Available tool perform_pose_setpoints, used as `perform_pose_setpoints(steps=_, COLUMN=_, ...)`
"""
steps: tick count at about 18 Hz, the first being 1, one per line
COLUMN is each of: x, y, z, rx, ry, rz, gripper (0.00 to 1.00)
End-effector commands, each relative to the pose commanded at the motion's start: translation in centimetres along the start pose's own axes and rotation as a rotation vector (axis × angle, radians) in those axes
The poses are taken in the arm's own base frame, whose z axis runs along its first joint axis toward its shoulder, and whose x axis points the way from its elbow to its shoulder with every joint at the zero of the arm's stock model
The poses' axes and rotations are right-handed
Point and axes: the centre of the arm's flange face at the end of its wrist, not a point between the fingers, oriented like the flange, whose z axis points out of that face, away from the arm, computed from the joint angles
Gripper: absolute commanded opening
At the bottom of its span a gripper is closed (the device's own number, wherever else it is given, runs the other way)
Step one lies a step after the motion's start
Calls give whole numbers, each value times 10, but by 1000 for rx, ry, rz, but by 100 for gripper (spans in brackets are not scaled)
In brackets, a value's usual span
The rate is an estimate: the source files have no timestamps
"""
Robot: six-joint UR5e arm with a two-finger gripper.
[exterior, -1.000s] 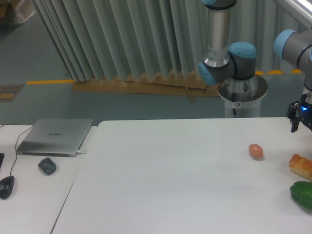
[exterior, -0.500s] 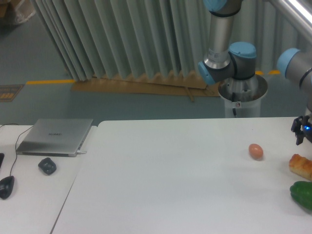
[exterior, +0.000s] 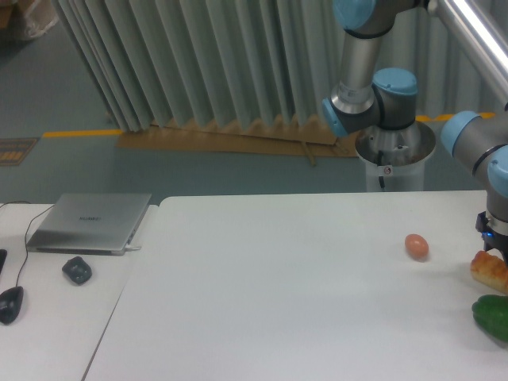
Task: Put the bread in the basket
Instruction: 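Lower the gripper onto the bread roll and close on it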
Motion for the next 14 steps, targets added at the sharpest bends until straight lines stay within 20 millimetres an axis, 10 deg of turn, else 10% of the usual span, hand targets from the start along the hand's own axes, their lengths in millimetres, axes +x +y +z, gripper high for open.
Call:
perform_pose_setpoints(steps=12, x=-1, y=-9, z=23, rx=-15, ry=-27, rz=-20, gripper=96)
perform_pose_setpoints(steps=14, x=1, y=-8, z=20, rx=-23, ry=-29, rz=-37, gripper=34)
